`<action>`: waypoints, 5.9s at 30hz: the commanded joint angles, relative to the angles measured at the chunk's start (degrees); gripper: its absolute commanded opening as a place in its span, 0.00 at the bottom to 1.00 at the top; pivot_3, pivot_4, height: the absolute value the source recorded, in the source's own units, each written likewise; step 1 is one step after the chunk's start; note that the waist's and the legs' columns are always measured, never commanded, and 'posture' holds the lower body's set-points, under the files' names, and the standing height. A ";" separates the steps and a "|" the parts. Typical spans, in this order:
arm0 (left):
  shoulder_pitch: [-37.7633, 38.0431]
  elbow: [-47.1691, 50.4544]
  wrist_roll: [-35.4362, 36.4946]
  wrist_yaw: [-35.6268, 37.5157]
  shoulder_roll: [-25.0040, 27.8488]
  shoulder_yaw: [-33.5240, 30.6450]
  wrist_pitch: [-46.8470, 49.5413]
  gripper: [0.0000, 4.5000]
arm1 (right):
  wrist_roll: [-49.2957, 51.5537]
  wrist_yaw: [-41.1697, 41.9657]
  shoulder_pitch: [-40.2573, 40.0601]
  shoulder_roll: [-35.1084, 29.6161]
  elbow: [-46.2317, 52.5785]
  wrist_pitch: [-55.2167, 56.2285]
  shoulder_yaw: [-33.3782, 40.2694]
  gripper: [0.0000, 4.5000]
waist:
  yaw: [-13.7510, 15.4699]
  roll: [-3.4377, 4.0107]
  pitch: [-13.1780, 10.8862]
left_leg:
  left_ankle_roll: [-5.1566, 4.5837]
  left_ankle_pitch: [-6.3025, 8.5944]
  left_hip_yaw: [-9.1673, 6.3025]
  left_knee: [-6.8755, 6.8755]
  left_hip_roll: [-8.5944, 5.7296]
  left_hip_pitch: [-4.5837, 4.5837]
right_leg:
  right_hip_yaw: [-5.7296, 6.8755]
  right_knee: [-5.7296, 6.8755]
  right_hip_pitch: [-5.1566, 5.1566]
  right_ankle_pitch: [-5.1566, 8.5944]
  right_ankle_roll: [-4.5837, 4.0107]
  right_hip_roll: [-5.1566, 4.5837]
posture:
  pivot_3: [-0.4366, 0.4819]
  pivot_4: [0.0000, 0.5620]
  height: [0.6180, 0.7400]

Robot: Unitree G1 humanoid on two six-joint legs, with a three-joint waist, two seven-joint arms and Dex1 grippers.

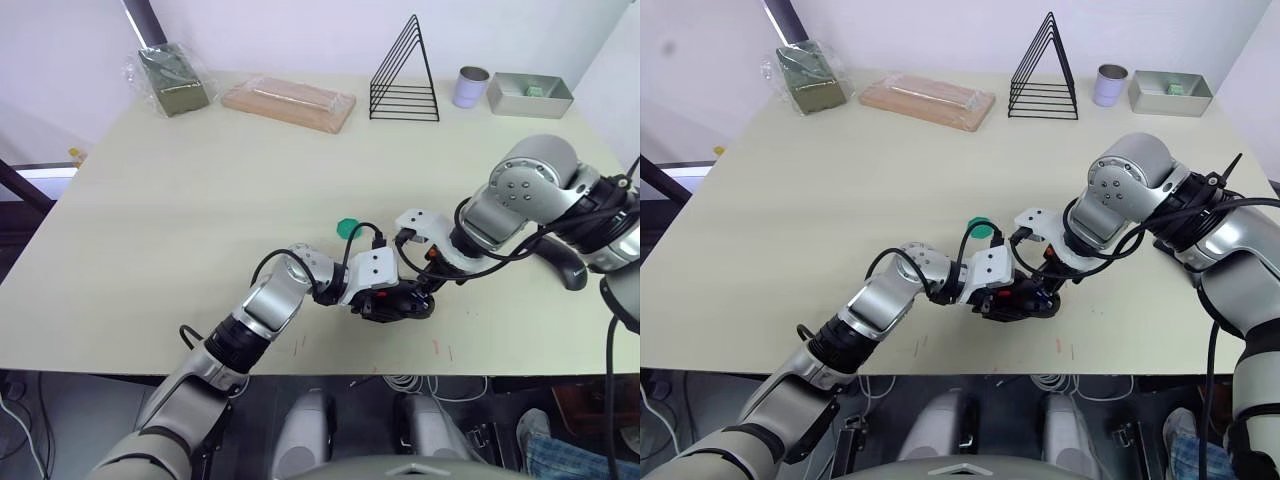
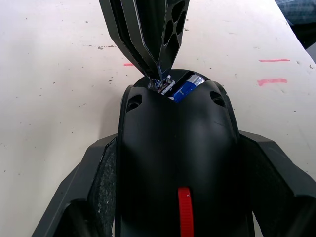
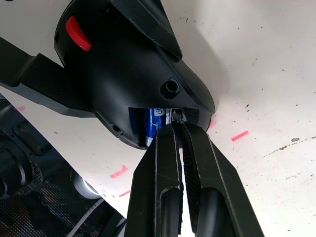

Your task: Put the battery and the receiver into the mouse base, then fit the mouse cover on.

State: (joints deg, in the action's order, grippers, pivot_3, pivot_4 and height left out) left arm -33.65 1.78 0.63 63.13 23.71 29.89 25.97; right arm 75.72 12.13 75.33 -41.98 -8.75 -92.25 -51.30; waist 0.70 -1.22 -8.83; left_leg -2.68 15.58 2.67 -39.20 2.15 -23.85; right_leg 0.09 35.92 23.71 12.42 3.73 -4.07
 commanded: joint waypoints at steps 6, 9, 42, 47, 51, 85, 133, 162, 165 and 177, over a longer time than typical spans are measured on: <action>0.33 1.76 -0.42 -0.54 -0.06 0.74 0.99 0.64 | -1.16 0.97 0.32 0.35 2.05 -0.25 1.11 0.00 | -0.02 0.00 0.00 | 0.00 0.00 0.00 0.00 0.00 0.00 | 0.00 0.00 0.00 0.00 0.00 0.00 | 0.48 0.27 1.00; 0.32 1.94 -0.37 -0.66 -0.18 0.78 1.25 0.64 | -1.69 1.48 0.33 0.45 2.57 -0.25 0.97 0.00 | -0.03 0.00 0.00 | 0.00 0.00 0.00 0.00 0.00 0.00 | 0.00 0.00 0.00 0.00 0.00 0.00 | 0.48 0.27 1.00; -0.14 2.45 0.72 -0.27 0.73 0.42 3.89 0.64 | -7.63 -7.36 -47.30 -14.46 44.18 23.58 47.32 0.42 | 0.06 -0.12 0.10 | -0.01 0.00 -0.02 0.02 0.02 0.01 | -0.05 -0.05 -0.06 0.02 0.02 0.01 | 0.48 0.27 1.00; -0.22 2.39 0.69 0.02 1.26 0.38 3.88 0.64 | -15.29 -9.19 -61.52 -7.83 49.97 32.53 52.51 0.42 | 0.07 -0.15 0.14 | 0.00 0.00 -0.04 -0.02 0.02 0.07 | -0.07 -0.03 -0.09 0.03 0.02 0.09 | 0.48 0.27 1.00; -0.53 2.36 0.73 0.13 1.38 0.32 4.03 0.64 | -25.90 -2.66 -68.90 -5.83 53.19 41.93 49.82 0.42 | 0.06 -0.07 0.16 | 0.00 0.00 0.02 -0.02 -0.01 0.08 | -0.11 -0.02 -0.08 0.02 0.03 0.11 | 0.48 0.27 1.00; -0.50 2.66 0.53 -0.29 1.14 0.20 4.88 0.64 | -51.98 9.76 -80.98 12.50 42.32 60.17 43.27 0.03 | 0.08 -0.06 0.19 | 0.01 -0.01 0.01 -0.03 -0.02 0.13 | -0.12 0.01 -0.12 0.03 0.01 0.19 | 0.48 0.27 1.00; -0.02 5.32 7.80 0.51 0.59 -6.41 6.07 0.99 | -36.84 38.45 -104.39 -1.72 52.81 62.86 82.79 1.00 | 0.26 0.15 0.82 | 0.01 -0.01 -0.04 -0.08 -0.02 0.16 | -0.16 0.02 -0.19 0.04 0.01 0.24 | 0.48 0.27 1.00; 31.17 21.43 41.01 9.29 10.22 -38.59 -2.98 0.99 | -37.26 34.35 -87.74 -22.43 23.17 40.01 89.18 1.00 | 0.11 0.19 0.83 | 0.01 0.00 0.08 -0.10 -0.04 0.25 | -0.19 -0.01 -0.26 0.16 -0.22 0.13 | 0.48 0.27 1.00; 33.01 20.96 43.72 13.40 12.02 -40.05 -3.98 0.99 | -39.73 35.20 -82.88 -23.00 18.26 42.78 84.96 1.00 | 0.15 0.19 0.84 | 0.01 0.00 0.09 -0.08 -0.03 0.26 | -0.20 -0.01 -0.25 0.16 -0.23 0.13 | 0.48 0.27 1.00; 38.82 18.62 40.38 15.44 12.30 -40.57 -13.84 0.99 | -46.40 38.43 -72.43 -20.14 4.95 50.47 73.76 1.00 | 0.09 0.37 0.83 | 0.01 0.00 0.14 -0.08 -0.04 0.25 | -0.22 -0.02 -0.24 0.16 -0.22 0.14 | 0.48 0.27 1.00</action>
State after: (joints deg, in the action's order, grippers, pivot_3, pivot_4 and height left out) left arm 4.76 19.47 40.99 78.06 35.46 -9.67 13.58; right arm 30.07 50.23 1.60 -61.85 -3.10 -43.21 22.16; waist 0.79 -0.85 -8.00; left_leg -2.67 15.57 2.82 -39.28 2.11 -23.59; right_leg -0.14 35.90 23.46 12.58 3.52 -3.93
